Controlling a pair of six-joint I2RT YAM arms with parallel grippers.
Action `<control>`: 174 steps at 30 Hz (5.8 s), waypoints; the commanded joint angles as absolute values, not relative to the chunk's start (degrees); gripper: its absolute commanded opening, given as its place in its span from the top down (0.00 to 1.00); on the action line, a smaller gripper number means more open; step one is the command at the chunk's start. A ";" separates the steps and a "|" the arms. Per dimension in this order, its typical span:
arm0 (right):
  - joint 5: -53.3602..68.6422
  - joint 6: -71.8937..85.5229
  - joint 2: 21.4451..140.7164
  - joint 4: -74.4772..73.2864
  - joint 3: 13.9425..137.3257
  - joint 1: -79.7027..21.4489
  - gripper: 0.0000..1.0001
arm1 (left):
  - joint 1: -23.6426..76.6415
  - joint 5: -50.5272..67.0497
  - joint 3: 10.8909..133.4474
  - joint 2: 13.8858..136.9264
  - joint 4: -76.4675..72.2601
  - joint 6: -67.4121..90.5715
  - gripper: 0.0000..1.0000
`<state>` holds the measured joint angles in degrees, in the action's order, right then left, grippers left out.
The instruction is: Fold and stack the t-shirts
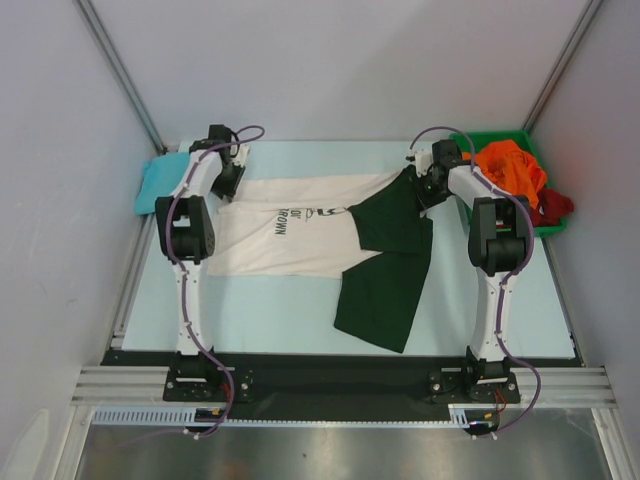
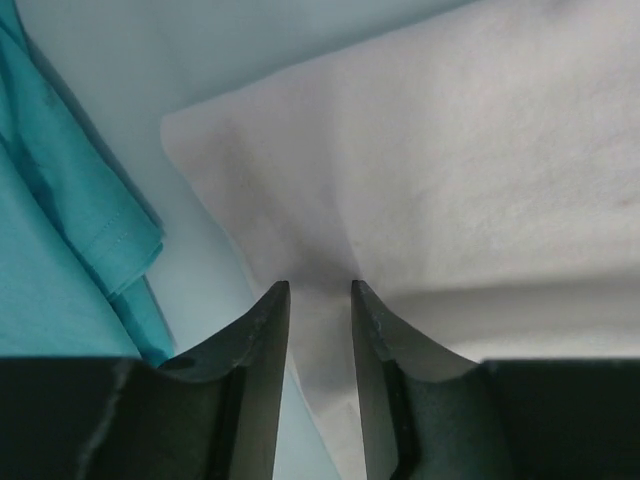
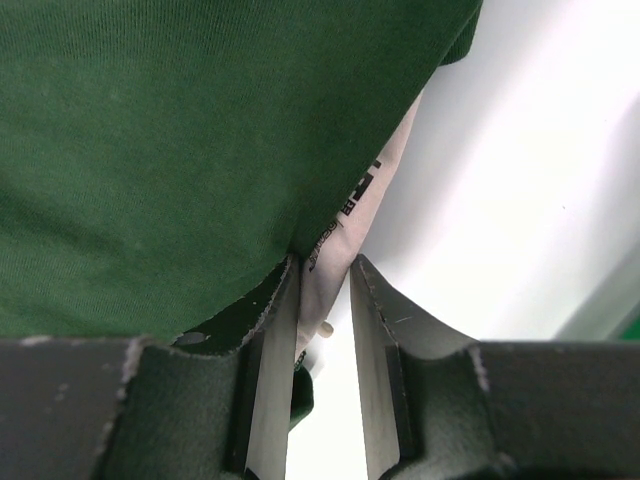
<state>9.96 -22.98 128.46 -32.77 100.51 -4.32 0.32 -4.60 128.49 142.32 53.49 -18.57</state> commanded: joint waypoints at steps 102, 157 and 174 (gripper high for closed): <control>29.00 -76.20 64.24 -35.42 31.99 -45.35 0.55 | -9.23 -1.49 55.98 85.69 30.67 -13.09 0.30; 18.81 -60.73 67.68 -33.84 34.19 -45.00 1.00 | -22.50 24.43 76.64 114.34 43.59 -7.03 0.51; 19.07 -56.26 66.10 -33.48 36.20 -42.37 1.00 | -20.91 22.68 75.33 112.96 45.35 -10.46 1.00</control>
<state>19.05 -58.83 67.57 -34.04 32.40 -43.46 -20.80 24.23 78.02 114.65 44.93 -7.79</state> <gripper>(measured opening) 0.010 0.045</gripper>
